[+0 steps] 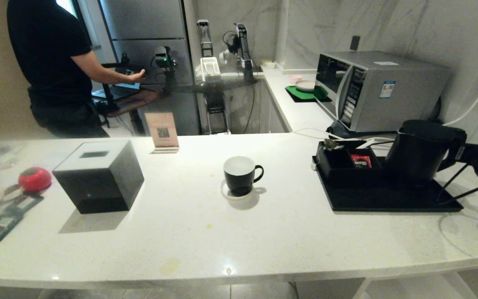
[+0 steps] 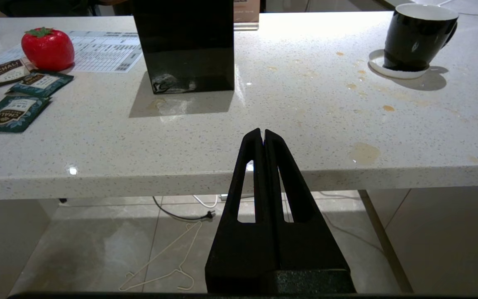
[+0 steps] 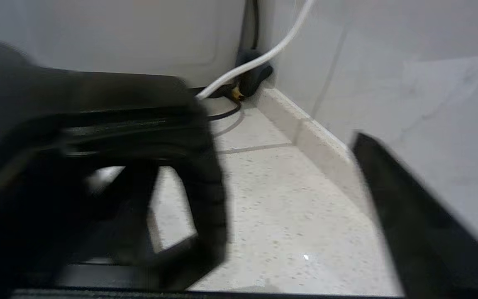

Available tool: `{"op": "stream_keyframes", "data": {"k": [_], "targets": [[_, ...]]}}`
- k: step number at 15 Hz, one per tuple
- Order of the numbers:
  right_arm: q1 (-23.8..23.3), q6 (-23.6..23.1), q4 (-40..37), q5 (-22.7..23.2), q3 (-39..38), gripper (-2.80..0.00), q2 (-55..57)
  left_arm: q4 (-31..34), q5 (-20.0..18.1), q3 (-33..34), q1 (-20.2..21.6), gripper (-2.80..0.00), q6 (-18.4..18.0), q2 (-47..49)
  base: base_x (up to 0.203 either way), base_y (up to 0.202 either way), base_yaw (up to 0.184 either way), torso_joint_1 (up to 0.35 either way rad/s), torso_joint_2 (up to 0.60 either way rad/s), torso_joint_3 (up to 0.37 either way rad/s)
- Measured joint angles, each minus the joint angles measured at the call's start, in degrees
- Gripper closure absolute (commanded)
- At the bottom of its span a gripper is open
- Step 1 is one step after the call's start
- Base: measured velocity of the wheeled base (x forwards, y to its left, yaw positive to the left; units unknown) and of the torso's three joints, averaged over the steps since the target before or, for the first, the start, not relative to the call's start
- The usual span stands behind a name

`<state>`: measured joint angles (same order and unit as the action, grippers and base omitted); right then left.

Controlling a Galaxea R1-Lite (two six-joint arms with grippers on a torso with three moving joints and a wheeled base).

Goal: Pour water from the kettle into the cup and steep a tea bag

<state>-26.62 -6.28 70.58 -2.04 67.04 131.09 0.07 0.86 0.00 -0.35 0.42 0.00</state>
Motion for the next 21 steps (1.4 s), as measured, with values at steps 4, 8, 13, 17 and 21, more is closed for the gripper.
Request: {"op": "stream_keyframes", "data": {"k": [4, 8, 13, 17, 21], "targets": [[0.09, 0.00, -0.08, 0.04, 0.02, 0.00, -0.10, -0.02, -0.01, 0.00, 0.02, 0.00, 0.04, 0.00, 0.000, 0.000, 0.000, 0.000, 0.00, 0.000], [0.11, 1.02, -0.17, -0.09, -0.01, 0.00, -0.35, 0.00, -0.01, 0.00, 0.00, 0.00, 0.02, 0.00, 0.000, 0.000, 0.000, 0.000, 0.00, 0.000], [0.44, 1.52, 0.03, -0.12, -0.15, 0.00, -0.84, 0.00, 0.00, 0.00, 0.00, 0.00, 0.02, 0.00, 0.000, 0.000, 0.000, 0.000, 0.00, 0.000], [0.83, 1.64, 0.07, -0.02, -0.30, 0.00, -1.26, -0.02, -0.02, 0.00, 0.00, 0.00, 0.02, 0.00, 0.000, 0.000, 0.000, 0.000, 0.00, 0.000], [0.88, 3.36, 0.06, -0.02, -0.56, 0.00, -2.01, -0.02, -0.01, 0.00, 0.00, 0.00, -0.01, 0.00, 0.000, 0.000, 0.000, 0.000, 0.00, 0.000]]}}
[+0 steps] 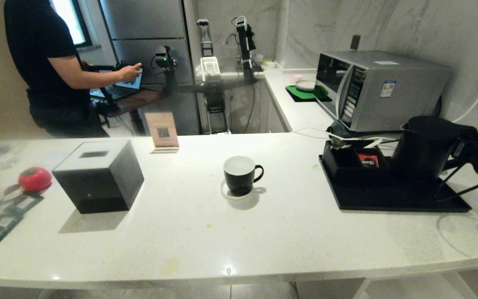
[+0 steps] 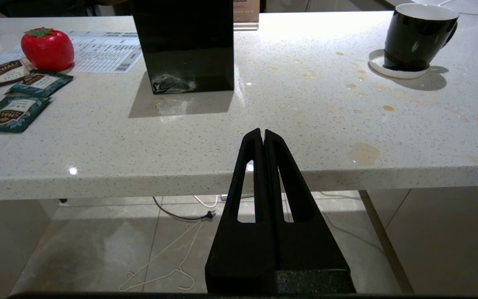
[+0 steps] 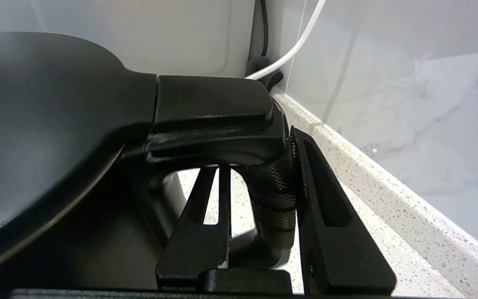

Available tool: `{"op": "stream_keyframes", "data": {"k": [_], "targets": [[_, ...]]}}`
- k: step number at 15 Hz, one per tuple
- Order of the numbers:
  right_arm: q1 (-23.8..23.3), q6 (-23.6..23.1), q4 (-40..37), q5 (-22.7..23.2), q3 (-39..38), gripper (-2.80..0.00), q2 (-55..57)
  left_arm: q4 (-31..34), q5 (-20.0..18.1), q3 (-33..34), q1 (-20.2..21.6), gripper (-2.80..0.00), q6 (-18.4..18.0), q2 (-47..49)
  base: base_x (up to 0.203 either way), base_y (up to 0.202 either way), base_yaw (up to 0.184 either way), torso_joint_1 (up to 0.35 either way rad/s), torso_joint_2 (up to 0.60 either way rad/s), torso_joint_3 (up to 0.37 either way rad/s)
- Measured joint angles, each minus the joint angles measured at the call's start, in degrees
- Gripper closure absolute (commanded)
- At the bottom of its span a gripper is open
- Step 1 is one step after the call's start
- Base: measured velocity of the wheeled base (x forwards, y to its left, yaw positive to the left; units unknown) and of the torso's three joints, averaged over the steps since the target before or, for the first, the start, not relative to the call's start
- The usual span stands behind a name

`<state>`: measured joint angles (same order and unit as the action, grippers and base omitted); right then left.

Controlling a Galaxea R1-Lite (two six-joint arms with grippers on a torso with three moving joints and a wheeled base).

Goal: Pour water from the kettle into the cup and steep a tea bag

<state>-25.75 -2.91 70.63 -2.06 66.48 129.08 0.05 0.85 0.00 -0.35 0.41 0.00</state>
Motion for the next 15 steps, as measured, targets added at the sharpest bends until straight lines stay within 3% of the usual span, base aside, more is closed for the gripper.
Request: {"op": "stream_keyframes", "data": {"k": [15], "targets": [[0.00, 4.46, -1.49, -0.29, -7.65, 0.00, -6.61, 0.00, 0.01, 0.00, 0.00, 0.00, 0.00, 0.00, 0.000, 0.000, 0.000, 0.000, 0.00, 0.000]]}}
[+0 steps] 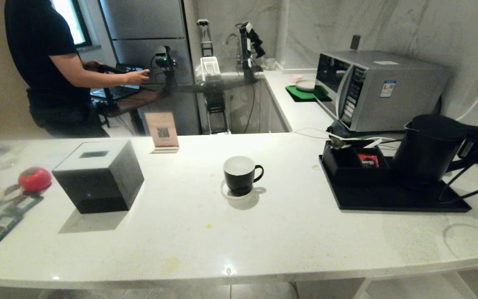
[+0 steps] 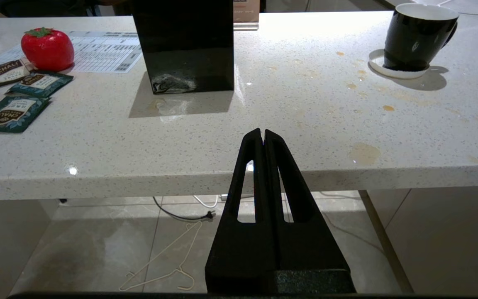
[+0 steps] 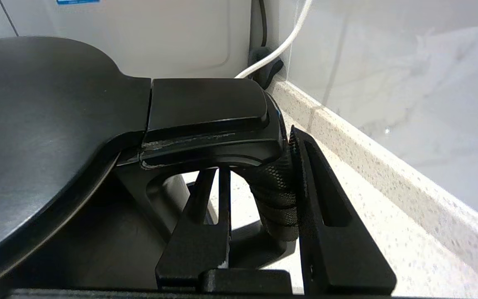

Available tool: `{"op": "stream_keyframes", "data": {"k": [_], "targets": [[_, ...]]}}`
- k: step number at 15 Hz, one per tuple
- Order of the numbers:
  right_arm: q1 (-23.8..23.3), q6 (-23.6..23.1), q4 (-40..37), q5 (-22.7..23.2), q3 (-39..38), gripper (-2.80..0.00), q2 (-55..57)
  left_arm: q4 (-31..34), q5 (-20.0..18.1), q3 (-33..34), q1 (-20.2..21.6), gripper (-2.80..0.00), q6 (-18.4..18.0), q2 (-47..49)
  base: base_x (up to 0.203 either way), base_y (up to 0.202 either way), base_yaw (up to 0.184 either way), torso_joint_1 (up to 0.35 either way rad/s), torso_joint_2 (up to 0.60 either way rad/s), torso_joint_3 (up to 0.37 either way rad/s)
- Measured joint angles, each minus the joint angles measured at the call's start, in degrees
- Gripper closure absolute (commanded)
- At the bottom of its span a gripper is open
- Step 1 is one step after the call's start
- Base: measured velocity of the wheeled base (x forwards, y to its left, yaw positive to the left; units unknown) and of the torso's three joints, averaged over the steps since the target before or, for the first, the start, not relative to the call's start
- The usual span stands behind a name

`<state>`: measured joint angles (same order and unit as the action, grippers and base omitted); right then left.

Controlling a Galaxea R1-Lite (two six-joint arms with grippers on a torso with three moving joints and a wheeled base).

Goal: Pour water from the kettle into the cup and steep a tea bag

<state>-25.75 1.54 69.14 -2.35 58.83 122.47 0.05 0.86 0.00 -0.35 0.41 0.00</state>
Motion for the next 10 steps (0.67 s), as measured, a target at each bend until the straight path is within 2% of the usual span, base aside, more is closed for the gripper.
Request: {"op": "stream_keyframes", "data": {"k": [10], "targets": [[-0.10, 2.03, -4.78, 0.12, -7.99, 0.00, -9.08, 0.02, 0.00, 0.00, 0.01, 0.00, 0.04, 0.00, 0.000, 0.000, 0.000, 0.000, 0.00, 0.000]]}}
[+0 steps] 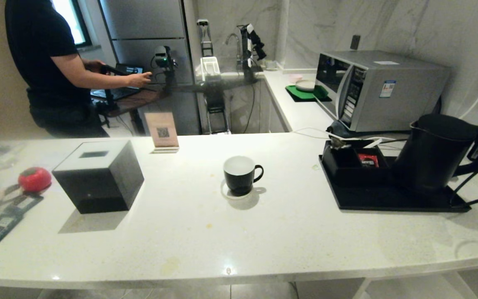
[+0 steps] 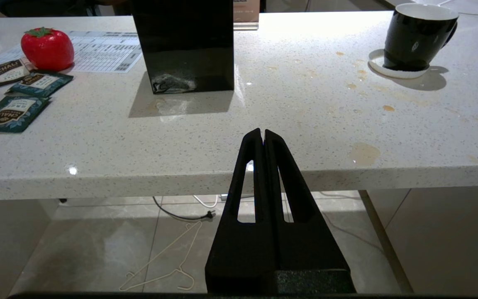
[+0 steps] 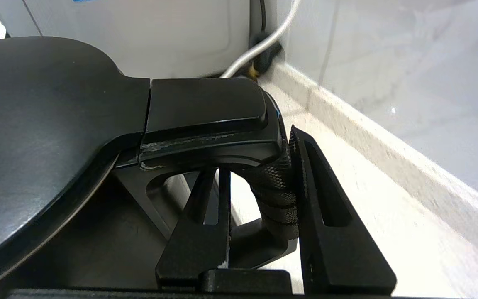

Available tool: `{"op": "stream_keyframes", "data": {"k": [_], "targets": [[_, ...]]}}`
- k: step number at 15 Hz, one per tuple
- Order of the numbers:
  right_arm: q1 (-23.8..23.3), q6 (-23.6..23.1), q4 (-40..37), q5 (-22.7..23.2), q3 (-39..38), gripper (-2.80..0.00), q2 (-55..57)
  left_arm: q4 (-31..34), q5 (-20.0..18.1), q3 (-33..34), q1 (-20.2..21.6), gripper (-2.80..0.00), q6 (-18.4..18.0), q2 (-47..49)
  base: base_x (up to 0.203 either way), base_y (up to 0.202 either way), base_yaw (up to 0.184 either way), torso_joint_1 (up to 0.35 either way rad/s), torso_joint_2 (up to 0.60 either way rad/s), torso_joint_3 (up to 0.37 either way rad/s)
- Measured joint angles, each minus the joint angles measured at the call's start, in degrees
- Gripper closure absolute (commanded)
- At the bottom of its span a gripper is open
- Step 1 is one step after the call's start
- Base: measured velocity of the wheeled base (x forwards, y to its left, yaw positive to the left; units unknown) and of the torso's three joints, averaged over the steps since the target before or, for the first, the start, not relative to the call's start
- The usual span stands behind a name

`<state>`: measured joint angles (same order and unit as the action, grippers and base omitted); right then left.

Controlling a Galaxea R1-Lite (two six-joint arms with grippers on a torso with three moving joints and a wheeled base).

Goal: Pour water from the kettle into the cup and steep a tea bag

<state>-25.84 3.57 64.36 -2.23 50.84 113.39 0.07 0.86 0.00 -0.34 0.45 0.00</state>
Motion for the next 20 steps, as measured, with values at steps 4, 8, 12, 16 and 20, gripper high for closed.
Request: {"op": "stream_keyframes", "data": {"k": [4, 8, 12, 16, 20], "targets": [[0.10, 0.52, -1.85, 0.20, -2.46, 0.00, -3.85, -0.04, -0.01, 0.00, -0.01, 0.00, -0.01, 0.00, 0.000, 0.000, 0.000, 0.000, 0.00, 0.000], [0.60, 0.63, -1.91, 2.03, -4.24, 0.00, -6.83, 0.00, -0.01, 0.00, -0.01, 0.00, 0.02, 0.00, 0.000, 0.000, 0.000, 0.000, 0.00, 0.000], [0.60, 1.94, -2.13, 2.48, -6.20, 0.00, -9.53, 0.00, -0.01, 0.00, -0.01, 0.00, -0.01, 0.00, 0.000, 0.000, 0.000, 0.000, 0.00, 0.000], [1.05, 2.88, -3.70, 4.76, -8.17, 0.00, -12.45, -0.02, -0.02, 0.00, -0.01, 0.00, 0.01, 0.00, 0.000, 0.000, 0.000, 0.000, 0.00, 0.000], [3.96, 3.55, -3.75, 5.17, -10.15, 0.00, -15.27, 0.00, -0.02, 0.00, 0.01, 0.00, -0.01, 0.00, 0.000, 0.000, 0.000, 0.000, 0.00, 0.000]]}}
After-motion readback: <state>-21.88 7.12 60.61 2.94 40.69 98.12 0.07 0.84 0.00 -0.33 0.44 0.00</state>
